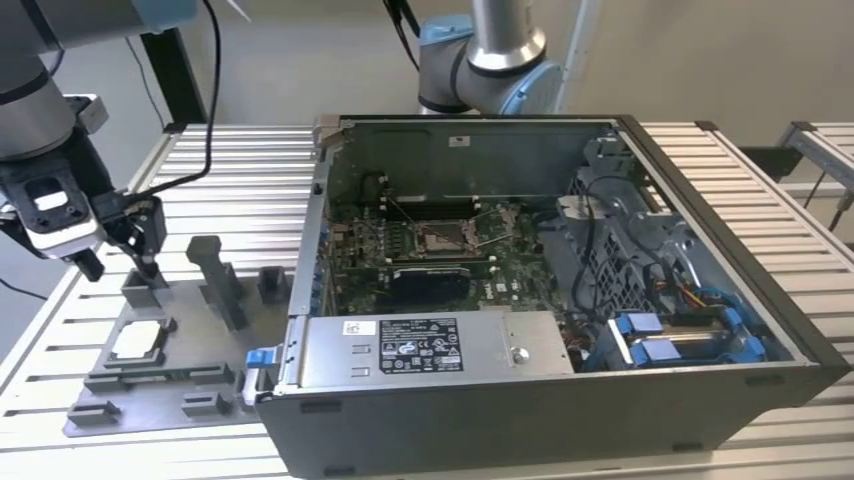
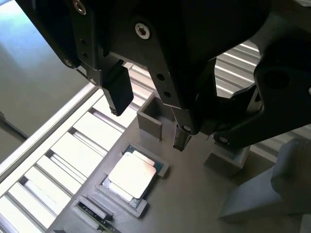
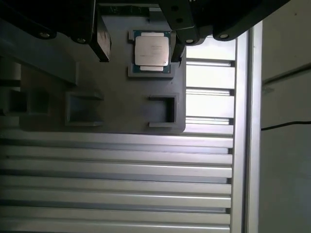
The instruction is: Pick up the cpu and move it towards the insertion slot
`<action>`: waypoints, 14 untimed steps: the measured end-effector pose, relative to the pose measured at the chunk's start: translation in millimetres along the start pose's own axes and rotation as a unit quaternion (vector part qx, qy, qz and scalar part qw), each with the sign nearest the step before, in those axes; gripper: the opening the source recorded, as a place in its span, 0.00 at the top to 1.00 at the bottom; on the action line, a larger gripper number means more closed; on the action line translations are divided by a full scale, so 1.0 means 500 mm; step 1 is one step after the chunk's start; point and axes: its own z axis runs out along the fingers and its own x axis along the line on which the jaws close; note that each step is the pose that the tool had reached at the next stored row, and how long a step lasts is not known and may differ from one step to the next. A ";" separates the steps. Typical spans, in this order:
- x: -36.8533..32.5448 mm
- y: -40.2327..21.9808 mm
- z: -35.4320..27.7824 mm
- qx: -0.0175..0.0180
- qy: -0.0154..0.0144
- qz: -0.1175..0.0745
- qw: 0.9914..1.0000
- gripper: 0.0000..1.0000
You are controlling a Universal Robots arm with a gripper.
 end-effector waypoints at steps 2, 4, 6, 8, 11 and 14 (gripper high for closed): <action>0.000 0.000 0.003 0.000 0.000 0.000 1.000 0.00; 0.000 0.000 0.005 0.000 0.000 0.000 1.000 0.00; 0.000 0.000 0.008 0.000 0.000 0.000 1.000 0.00; 0.000 0.000 0.012 0.000 0.000 0.000 1.000 0.00; 0.000 -0.001 0.019 0.000 0.000 0.000 1.000 0.00; 0.001 -0.004 0.026 0.000 0.001 0.000 1.000 0.00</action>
